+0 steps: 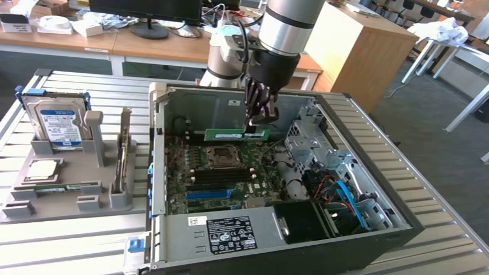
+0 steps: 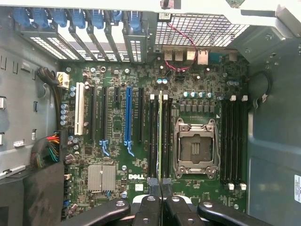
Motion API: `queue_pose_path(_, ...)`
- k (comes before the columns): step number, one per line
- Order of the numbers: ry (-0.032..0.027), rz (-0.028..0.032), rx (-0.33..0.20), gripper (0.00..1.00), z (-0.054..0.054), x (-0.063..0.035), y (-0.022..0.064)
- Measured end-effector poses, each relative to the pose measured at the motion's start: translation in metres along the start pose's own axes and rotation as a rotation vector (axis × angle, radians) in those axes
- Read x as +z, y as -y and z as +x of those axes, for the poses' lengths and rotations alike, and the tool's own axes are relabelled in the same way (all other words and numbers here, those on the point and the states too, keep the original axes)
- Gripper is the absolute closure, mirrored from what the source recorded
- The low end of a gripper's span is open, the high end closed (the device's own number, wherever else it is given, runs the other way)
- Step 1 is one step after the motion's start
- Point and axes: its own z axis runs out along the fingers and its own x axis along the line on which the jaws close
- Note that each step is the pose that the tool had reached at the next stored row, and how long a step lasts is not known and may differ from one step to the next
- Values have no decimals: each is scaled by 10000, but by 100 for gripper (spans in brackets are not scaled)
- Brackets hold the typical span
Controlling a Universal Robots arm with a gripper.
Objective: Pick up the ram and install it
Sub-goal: 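Insert the ram into the slot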
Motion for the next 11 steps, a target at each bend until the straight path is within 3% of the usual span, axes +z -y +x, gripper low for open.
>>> queue_pose_path(11,-1,30,-1,89,2,79,3)
